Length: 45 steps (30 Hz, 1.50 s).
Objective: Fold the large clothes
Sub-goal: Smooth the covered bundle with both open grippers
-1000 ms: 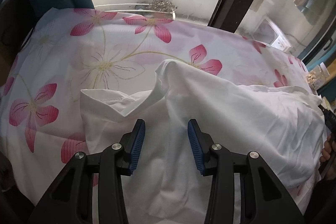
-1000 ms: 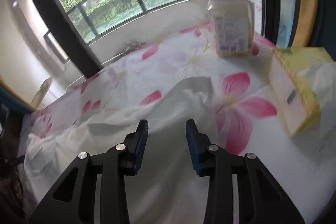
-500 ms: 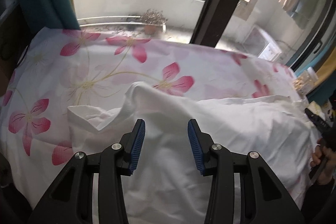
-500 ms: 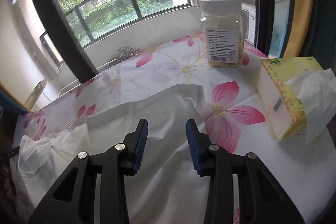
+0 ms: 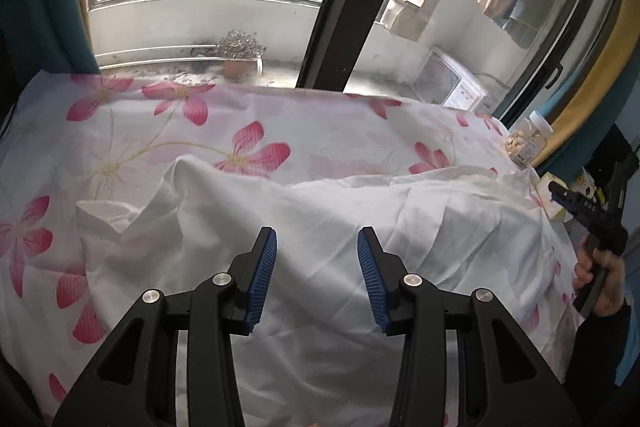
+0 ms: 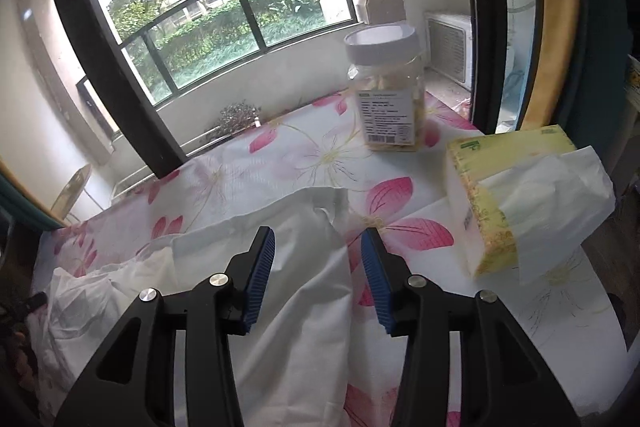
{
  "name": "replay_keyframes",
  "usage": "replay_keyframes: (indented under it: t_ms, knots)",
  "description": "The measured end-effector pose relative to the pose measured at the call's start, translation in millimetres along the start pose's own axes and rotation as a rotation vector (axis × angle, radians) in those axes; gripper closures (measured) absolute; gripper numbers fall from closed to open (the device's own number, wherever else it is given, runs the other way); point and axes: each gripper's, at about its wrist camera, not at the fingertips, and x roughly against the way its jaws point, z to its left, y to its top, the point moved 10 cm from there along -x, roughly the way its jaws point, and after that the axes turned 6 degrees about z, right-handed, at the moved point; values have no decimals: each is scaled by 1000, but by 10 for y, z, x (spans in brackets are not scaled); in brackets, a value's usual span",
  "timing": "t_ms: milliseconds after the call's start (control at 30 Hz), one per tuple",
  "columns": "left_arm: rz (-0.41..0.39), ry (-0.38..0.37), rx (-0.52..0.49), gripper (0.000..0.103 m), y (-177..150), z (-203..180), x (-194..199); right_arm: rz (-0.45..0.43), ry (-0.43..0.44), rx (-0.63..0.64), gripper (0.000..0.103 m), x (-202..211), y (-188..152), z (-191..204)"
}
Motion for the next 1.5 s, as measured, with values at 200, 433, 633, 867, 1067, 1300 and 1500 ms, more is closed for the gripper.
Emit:
replay_keyframes:
  t_ms: [200, 433, 633, 867, 1067, 1300, 1500]
  knots:
    - [8, 49, 48, 58, -60, 355, -115, 72, 22, 59, 58, -289, 1, 214]
    - [58, 150, 67, 58, 36, 826, -280, 156, -63, 162, 58, -737, -25, 396]
    - [67, 242, 67, 58, 195, 1190, -413, 180, -156, 93, 58, -854, 79, 106]
    - [24, 350, 206, 58, 206, 1792, -47, 153, -217, 89, 58, -742, 117, 8]
    - [-27, 267, 221, 58, 118, 1703, 219, 64, -195, 108, 58, -372, 139, 117]
    - [-65, 95, 141, 58, 146, 882, 207, 30, -96, 181, 58, 46, -126, 470]
    - [-73, -11, 33, 58, 251, 52, 110, 41, -86, 140, 58, 233, -367, 456]
